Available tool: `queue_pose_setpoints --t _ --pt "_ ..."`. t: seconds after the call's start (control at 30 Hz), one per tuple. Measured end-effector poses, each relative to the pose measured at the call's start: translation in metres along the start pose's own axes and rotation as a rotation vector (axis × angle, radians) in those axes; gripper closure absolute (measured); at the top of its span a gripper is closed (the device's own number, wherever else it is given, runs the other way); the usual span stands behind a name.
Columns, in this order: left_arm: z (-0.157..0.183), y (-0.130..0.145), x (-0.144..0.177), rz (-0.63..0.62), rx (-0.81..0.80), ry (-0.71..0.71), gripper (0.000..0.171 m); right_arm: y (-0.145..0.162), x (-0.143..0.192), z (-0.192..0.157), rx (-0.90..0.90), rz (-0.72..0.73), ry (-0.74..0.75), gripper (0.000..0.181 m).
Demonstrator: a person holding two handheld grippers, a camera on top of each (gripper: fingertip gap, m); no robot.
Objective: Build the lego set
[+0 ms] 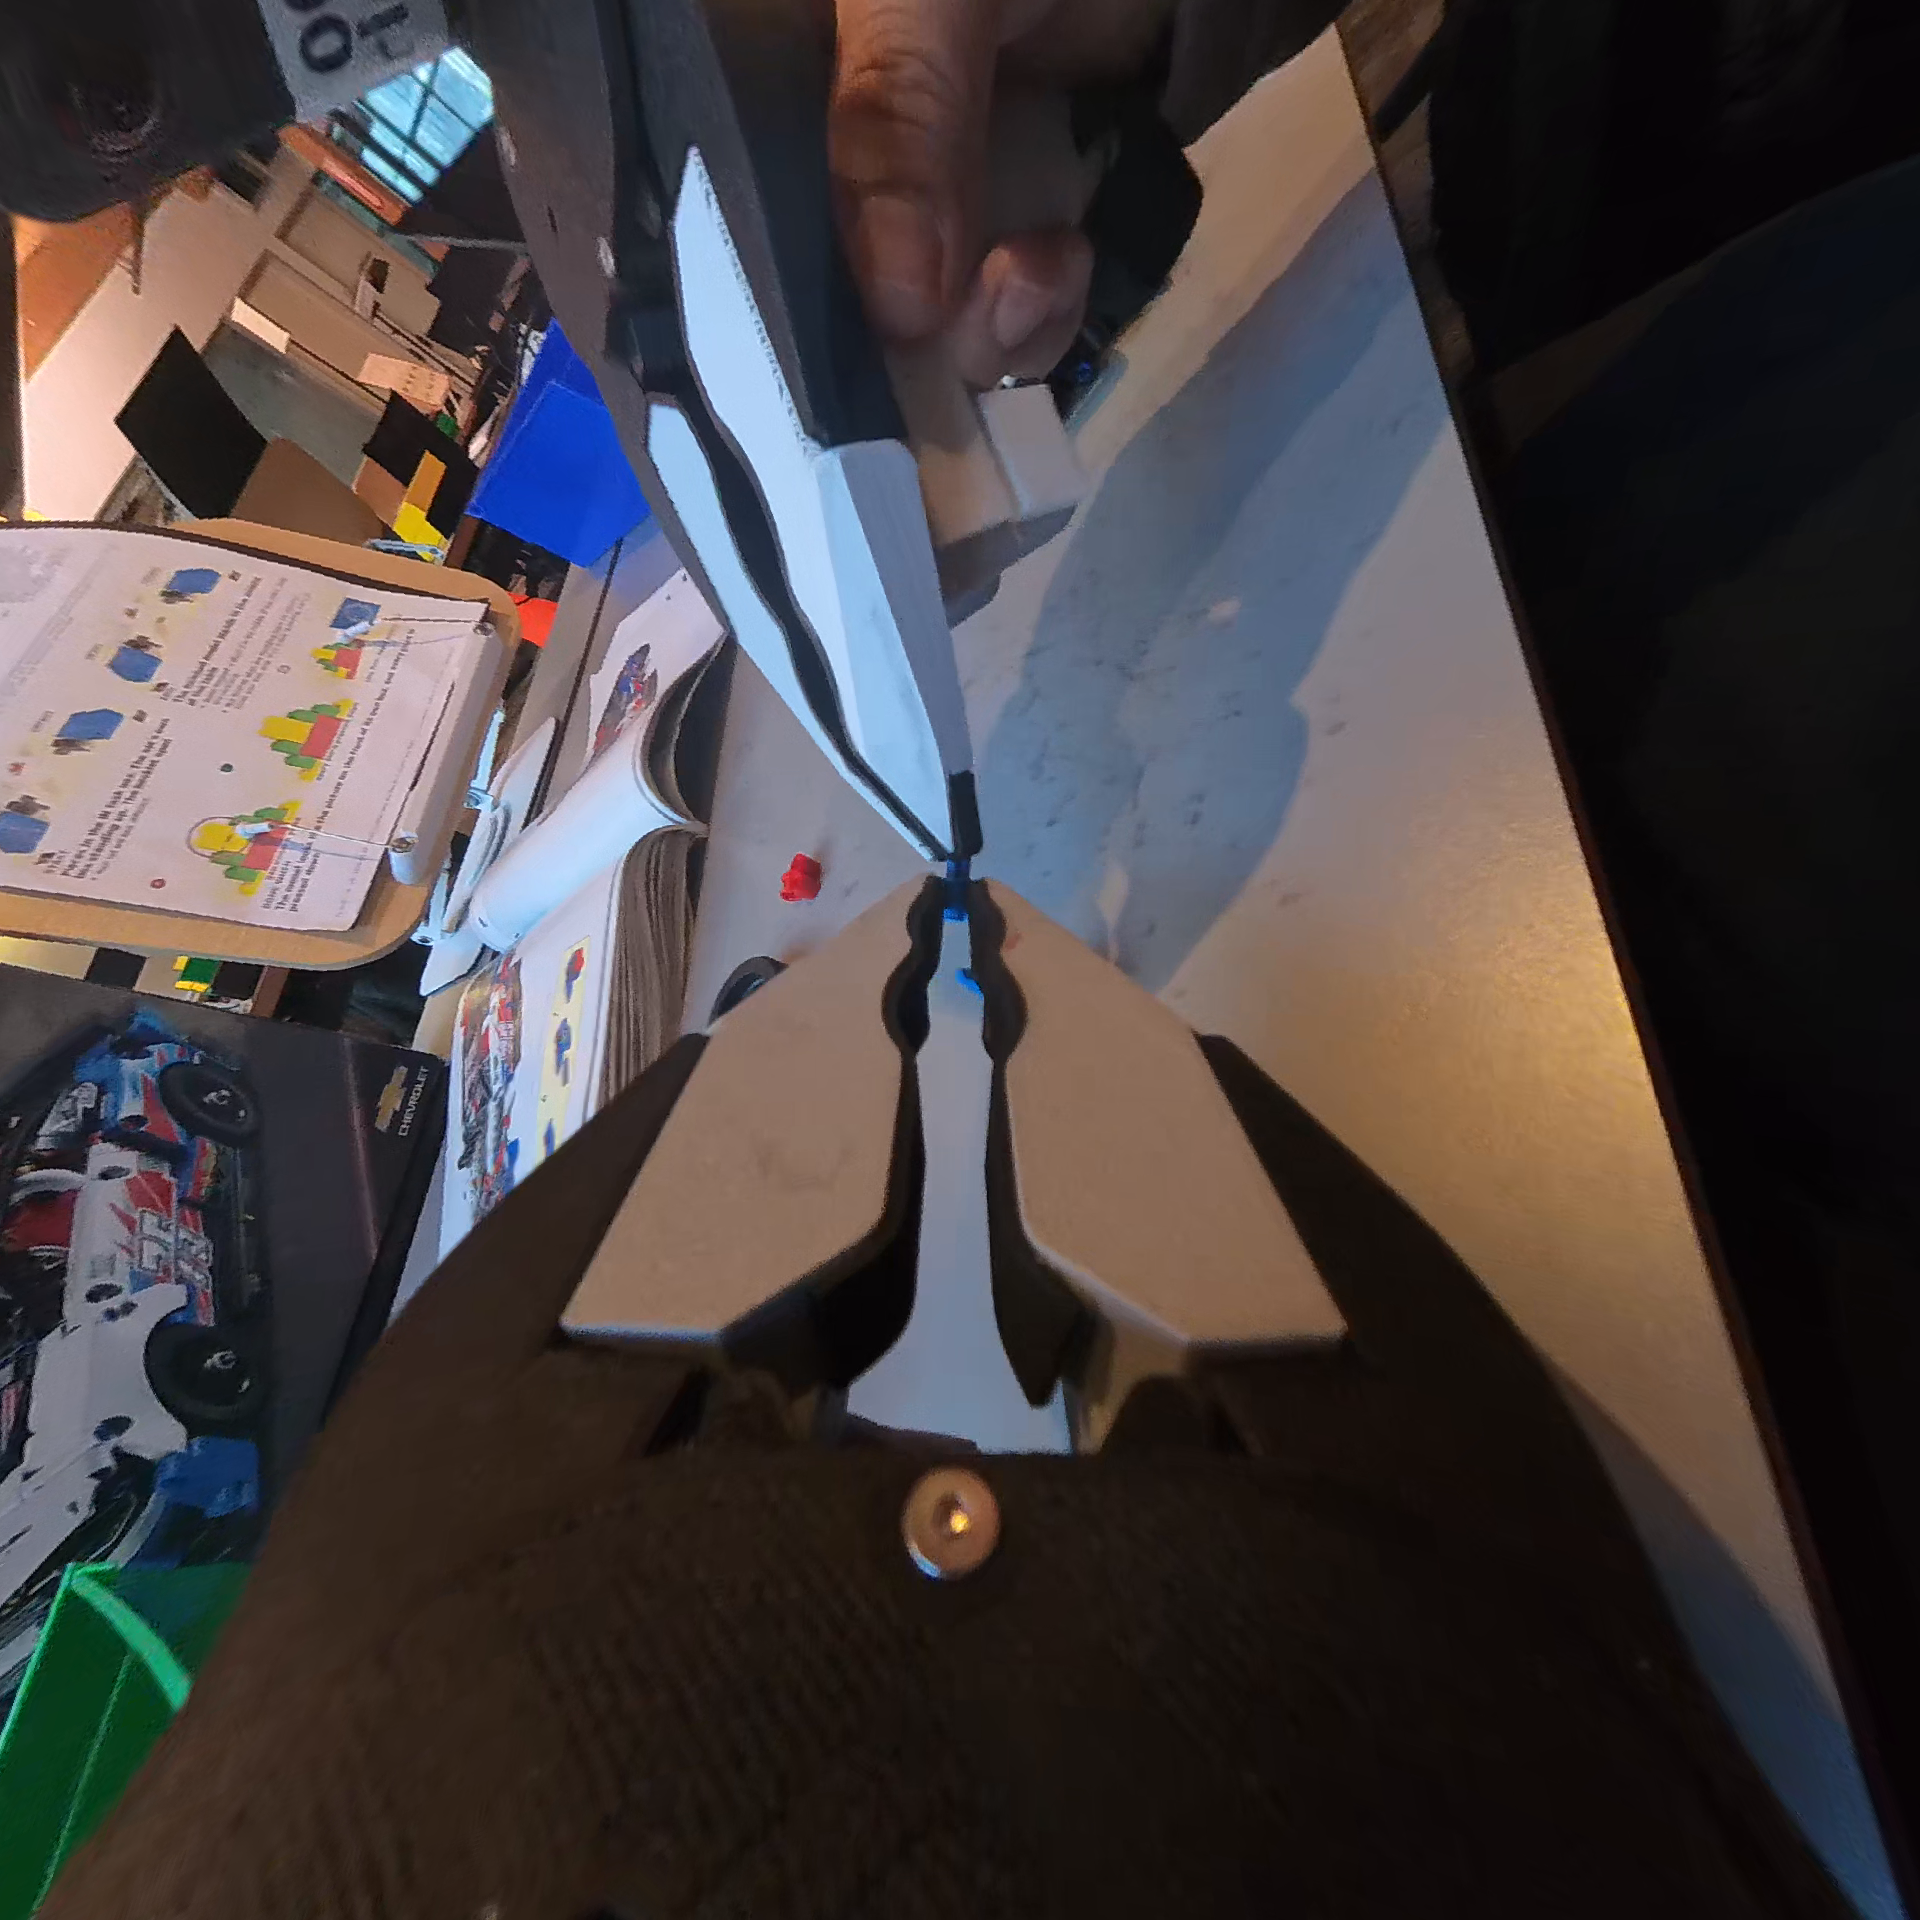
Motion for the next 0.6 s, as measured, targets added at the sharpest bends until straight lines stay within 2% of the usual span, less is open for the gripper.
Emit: queue_pose_setpoints --t 0.13,0.23,0.37,0.6 --pt "-0.008 0.001 0.005 0.038 0.070 -0.025 0.170 -0.005 0.008 -0.001 0.019 0.091 0.008 0.177" --pt "-0.019 0.005 0.009 0.094 0.193 0.011 0.170 -0.010 0.019 -0.005 0.063 0.198 0.014 0.177" --pt "-0.034 0.010 0.019 0.196 0.344 0.045 0.171 -0.011 0.028 -0.007 0.095 0.271 0.047 0.176" --pt "-0.035 0.010 0.020 0.220 0.364 0.056 0.171 -0.014 0.023 -0.012 0.135 0.269 0.105 0.176"
Point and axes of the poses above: each gripper's, where its closed fingertips meet, x back along the fingers, y out of its underside, z = x × y across the jaws, the point moved 10 cm from there along x, back along the fingers, and after that the axes turned 10 degrees about -z, right-handed, at the moved point
